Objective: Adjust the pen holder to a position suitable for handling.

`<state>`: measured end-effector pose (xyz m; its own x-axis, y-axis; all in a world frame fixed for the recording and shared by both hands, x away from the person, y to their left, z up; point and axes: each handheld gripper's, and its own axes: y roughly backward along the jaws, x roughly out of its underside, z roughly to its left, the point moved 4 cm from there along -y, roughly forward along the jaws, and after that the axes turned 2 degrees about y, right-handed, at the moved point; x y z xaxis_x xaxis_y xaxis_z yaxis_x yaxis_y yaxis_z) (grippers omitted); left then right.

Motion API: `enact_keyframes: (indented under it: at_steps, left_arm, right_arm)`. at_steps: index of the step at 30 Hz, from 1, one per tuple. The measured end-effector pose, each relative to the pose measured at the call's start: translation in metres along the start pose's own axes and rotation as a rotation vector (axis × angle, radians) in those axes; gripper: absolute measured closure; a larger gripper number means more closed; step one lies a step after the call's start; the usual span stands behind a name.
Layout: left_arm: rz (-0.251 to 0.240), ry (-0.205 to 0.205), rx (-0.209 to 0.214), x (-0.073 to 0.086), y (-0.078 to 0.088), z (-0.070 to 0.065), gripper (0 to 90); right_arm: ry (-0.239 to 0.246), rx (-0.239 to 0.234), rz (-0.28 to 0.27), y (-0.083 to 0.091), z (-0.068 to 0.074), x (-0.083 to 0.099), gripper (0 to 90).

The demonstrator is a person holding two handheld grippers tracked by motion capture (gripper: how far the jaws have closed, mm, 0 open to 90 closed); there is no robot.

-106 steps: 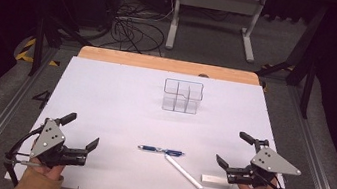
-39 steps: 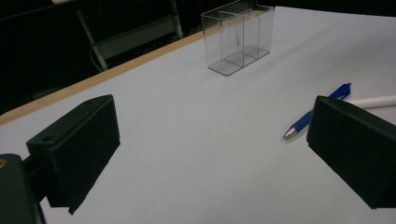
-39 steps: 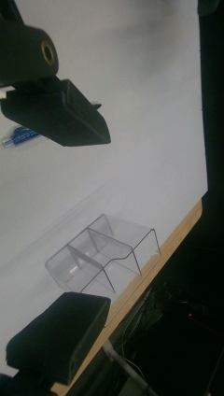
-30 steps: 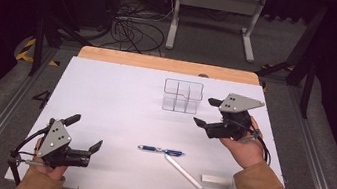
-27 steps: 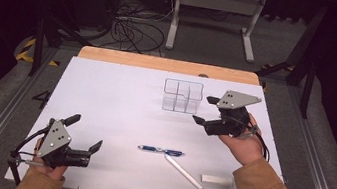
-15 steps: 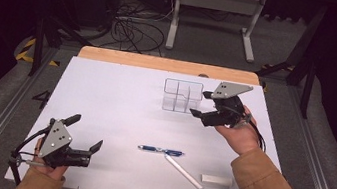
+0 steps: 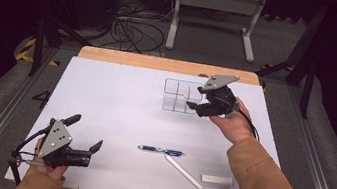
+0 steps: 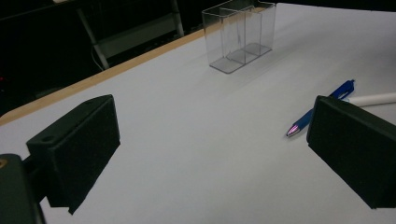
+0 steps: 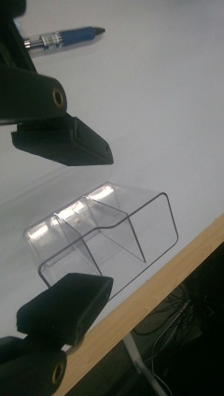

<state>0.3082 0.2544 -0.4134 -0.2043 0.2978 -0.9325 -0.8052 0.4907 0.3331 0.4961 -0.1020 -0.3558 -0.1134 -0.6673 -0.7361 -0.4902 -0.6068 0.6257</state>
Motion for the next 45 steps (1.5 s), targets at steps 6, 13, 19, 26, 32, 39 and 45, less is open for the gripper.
enact_keyframes:
  at_steps: [6, 13, 19, 26, 32, 39, 45]
  left_arm:
    - [0.002, 0.008, 0.007, 0.000, 0.000, 0.000, 3.5]
    - [-0.001, -0.002, 0.004, 0.000, 0.000, 0.000, 3.5]
    - [0.002, 0.002, 0.005, 0.001, -0.001, 0.001, 3.5]
    - [0.002, -0.002, 0.014, 0.001, -0.001, 0.001, 3.4]
    - [0.003, 0.003, 0.013, 0.001, -0.001, 0.002, 3.4]
    - [0.006, 0.006, 0.015, 0.002, -0.001, 0.002, 3.4]
    - [0.006, 0.007, 0.019, 0.002, -0.001, 0.002, 3.4]
  right_arm:
    - [0.007, 0.005, 0.026, -0.011, -0.006, -0.001, 37.0]
    - [0.002, -0.007, 0.060, -0.030, -0.012, 0.001, 39.2]
    - [-0.012, -0.026, 0.075, -0.042, -0.015, 0.001, 39.6]
    - [-0.022, -0.055, 0.093, -0.055, -0.017, 0.005, 45.5]
    - [-0.028, -0.068, 0.105, -0.065, -0.018, 0.006, 47.8]
    - [0.004, -0.071, 0.147, -0.079, -0.015, 0.004, 53.0]
    - [0.011, -0.073, 0.173, -0.087, -0.015, 0.005, 54.5]
